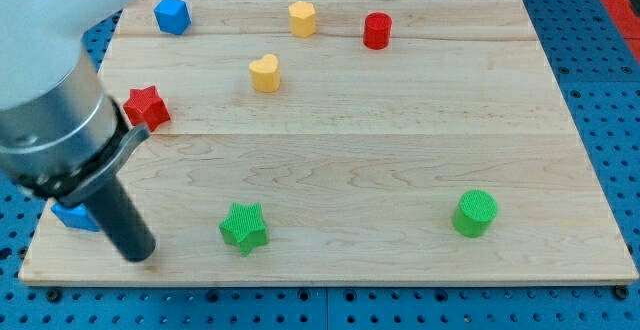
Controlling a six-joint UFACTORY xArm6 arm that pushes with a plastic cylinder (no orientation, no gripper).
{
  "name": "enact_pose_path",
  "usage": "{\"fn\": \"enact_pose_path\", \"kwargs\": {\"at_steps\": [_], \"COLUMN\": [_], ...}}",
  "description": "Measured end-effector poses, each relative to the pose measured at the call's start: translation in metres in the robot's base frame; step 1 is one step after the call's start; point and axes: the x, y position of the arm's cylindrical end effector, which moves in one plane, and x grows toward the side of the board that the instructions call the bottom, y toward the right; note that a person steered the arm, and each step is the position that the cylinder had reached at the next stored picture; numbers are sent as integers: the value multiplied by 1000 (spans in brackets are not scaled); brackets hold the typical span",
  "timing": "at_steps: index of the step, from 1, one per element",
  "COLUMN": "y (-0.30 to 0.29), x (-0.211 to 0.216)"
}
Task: Push the blue triangle bottom left of the red star
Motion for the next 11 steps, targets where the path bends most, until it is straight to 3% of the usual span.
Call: {"fn": "enact_pose_path", "kwargs": {"at_steps": [2,3,4,5,6,8,9,10,11], "y": [-26,-34,-49,-75,-75,-74,-73,-14,43], "x": [-36,-31,1,-18,-59,-93,-60,-6,-2]}}
